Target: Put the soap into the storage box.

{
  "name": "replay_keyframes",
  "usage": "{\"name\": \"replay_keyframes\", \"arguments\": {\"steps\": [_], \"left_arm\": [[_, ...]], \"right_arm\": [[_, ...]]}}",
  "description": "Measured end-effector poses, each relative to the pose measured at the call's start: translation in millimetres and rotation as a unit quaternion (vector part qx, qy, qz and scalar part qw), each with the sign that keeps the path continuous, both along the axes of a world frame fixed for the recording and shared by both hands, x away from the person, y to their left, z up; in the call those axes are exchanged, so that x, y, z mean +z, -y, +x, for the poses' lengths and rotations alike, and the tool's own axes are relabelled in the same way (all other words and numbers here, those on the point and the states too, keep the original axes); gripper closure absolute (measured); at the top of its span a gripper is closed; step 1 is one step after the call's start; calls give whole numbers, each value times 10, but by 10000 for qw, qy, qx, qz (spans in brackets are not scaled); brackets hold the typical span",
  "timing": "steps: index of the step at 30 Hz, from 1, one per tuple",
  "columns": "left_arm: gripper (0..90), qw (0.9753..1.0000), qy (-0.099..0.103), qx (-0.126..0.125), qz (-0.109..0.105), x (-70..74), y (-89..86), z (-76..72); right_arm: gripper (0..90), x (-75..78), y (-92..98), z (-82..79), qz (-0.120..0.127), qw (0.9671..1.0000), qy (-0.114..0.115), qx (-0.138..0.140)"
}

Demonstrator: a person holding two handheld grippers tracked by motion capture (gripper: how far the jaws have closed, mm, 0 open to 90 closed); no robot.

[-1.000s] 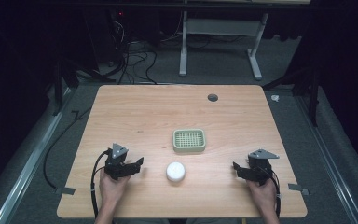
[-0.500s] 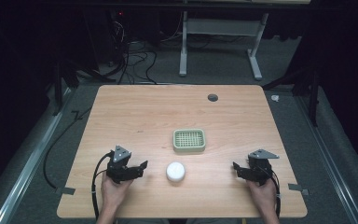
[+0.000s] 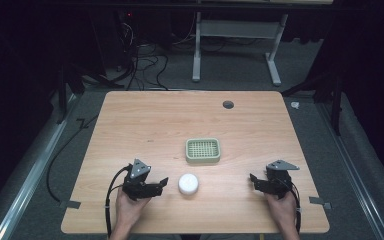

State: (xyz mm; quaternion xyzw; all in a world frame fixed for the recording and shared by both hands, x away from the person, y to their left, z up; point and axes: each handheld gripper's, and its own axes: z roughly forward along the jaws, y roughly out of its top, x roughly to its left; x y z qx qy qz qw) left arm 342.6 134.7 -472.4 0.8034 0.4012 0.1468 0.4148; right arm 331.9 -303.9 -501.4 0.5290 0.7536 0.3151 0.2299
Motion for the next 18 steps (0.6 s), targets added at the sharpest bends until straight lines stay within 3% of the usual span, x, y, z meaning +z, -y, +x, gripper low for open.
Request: {"name": "replay_keyframes", "arguments": {"steps": [18], "left_arm": [[218, 9988, -34, -467, 128, -12, 324, -46]], "right_arm": [[283, 0, -1, 0, 0, 10000, 2, 3]]}}
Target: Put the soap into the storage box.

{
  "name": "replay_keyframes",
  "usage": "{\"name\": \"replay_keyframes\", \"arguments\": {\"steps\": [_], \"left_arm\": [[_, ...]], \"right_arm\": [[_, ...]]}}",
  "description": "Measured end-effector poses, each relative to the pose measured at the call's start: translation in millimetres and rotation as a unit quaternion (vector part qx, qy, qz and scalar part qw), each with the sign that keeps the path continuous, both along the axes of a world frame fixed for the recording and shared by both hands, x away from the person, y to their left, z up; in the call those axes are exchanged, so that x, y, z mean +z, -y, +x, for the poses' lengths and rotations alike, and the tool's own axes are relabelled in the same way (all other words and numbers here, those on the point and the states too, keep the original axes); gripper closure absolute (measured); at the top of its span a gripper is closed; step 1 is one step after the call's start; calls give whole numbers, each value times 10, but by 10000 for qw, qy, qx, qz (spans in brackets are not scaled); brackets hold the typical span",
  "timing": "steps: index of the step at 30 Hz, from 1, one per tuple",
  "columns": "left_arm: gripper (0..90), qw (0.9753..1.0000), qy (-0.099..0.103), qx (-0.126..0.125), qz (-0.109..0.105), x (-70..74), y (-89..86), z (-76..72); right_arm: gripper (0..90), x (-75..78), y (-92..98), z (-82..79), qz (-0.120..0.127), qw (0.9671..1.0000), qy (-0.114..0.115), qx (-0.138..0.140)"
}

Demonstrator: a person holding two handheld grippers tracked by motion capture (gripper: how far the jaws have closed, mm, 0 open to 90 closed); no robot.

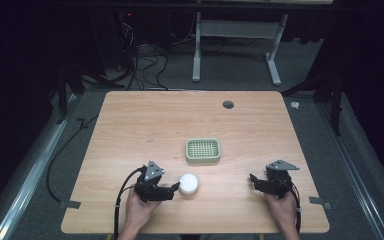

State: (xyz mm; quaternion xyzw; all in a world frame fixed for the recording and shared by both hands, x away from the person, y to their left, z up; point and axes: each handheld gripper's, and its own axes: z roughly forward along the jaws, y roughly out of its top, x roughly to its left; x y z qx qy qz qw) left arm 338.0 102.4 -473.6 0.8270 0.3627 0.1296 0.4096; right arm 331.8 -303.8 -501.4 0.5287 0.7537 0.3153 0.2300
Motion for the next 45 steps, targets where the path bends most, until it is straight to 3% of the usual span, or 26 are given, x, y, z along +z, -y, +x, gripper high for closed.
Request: {"name": "replay_keyframes", "arguments": {"steps": [22, 45], "left_arm": [[174, 9990, -59, -409, 158, -36, 319, -6], [157, 9958, -45, -643, 649, -192, 614, -6]], "right_arm": [[283, 0, 0, 1, 3, 10000, -2, 9], [282, 0, -1, 1, 1, 10000, 6, 14]]}}
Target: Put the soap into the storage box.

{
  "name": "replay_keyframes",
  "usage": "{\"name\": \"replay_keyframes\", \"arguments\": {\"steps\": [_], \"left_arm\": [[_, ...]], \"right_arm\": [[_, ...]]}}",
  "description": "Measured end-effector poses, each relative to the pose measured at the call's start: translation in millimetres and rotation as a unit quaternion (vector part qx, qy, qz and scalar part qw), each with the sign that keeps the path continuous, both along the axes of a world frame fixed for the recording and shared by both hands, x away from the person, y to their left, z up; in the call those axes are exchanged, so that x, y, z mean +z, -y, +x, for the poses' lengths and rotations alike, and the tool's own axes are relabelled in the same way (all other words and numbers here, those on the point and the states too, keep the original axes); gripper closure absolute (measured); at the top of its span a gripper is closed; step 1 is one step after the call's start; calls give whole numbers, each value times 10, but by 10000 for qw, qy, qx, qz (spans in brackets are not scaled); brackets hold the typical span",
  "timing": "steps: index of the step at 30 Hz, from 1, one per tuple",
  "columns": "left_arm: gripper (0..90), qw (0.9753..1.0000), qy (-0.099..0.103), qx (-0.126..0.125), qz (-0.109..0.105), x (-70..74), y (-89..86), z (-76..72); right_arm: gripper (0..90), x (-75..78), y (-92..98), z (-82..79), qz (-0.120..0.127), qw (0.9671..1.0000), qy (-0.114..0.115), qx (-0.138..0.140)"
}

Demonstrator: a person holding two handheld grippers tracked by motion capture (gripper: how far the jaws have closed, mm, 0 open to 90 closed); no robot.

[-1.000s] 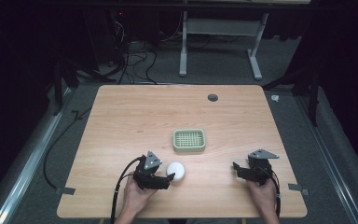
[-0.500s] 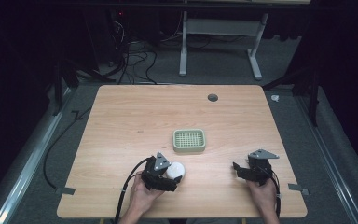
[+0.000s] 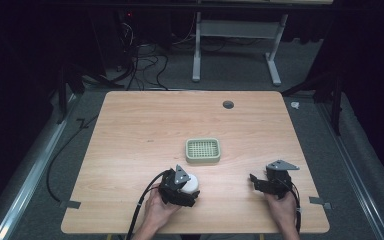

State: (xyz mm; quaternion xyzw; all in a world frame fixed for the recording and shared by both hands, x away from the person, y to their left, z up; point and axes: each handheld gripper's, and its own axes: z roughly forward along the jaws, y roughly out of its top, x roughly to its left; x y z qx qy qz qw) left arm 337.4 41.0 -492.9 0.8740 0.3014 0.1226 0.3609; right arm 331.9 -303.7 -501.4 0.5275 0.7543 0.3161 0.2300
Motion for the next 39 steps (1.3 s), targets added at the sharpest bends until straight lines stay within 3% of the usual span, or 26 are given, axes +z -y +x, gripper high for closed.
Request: {"name": "replay_keyframes", "arguments": {"steps": [3, 14, 26, 33, 39], "left_arm": [[161, 9999, 65, 16, 96, -16, 23, -8], [238, 9998, 137, 108, 86, -41, 14, 2], [244, 9998, 146, -15, 130, -31, 4, -5], [244, 9996, 175, -94, 193, 9, 10, -20], [244, 9997, 175, -112, 93, 96, -5, -11]], "right_arm": [[282, 0, 0, 0, 6, 10000, -5, -6], [282, -1, -1, 0, -5, 10000, 13, -2], [282, -1, -1, 0, -4, 10000, 12, -3], [282, 0, 0, 0, 1, 10000, -1, -3], [282, 0, 0, 0, 3, 10000, -3, -3]]}}
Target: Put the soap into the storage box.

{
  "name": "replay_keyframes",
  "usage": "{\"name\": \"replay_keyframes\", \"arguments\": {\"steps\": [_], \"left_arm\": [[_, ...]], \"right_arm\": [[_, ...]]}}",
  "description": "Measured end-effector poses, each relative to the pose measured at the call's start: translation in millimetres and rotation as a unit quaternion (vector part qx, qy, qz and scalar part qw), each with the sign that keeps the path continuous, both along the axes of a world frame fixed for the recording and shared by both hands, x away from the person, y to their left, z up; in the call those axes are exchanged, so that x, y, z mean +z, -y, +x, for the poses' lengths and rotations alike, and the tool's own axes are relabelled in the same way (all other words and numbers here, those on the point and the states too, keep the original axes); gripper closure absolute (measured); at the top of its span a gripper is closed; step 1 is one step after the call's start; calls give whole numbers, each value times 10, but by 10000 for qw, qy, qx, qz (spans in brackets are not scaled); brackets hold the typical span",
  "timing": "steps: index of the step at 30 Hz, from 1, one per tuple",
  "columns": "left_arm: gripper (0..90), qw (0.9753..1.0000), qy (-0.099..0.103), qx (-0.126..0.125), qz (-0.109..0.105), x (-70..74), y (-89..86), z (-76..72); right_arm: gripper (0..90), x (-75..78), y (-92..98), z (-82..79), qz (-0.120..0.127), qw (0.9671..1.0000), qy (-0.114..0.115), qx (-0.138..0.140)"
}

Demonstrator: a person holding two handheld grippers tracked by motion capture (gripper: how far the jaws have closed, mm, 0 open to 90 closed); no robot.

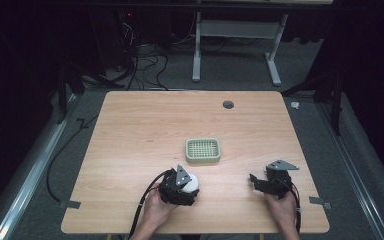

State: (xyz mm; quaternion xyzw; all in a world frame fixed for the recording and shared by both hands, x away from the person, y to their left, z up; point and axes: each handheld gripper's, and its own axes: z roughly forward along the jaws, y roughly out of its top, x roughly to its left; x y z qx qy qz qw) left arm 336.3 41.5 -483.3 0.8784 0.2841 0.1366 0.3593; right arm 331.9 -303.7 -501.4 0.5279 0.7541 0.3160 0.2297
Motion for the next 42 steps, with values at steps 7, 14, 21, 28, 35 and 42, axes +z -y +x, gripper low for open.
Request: {"name": "replay_keyframes", "arguments": {"steps": [7, 14, 21, 28, 35, 42], "left_arm": [[245, 10000, -18, -18, -86, 84, -21, 28], [245, 9996, -113, 47, -273, 179, -87, 112], [244, 9993, -119, 71, -349, 275, -123, 181], [245, 9984, -203, 135, -508, 374, -172, 289], [244, 9984, -190, 151, -518, 466, -189, 381], [244, 9983, -157, 189, -532, 547, -185, 471]], "right_arm": [[282, 0, 0, 0, 1, 10000, 0, 1], [282, 0, 0, 0, 2, 10000, -1, 1], [282, 0, 0, 1, 4, 10000, -1, 0], [282, 0, 0, 0, 7, 10000, -5, -6], [282, 0, 0, 0, 3, 10000, -3, -2], [282, 0, 0, 1, 1, 10000, -1, 1]]}}
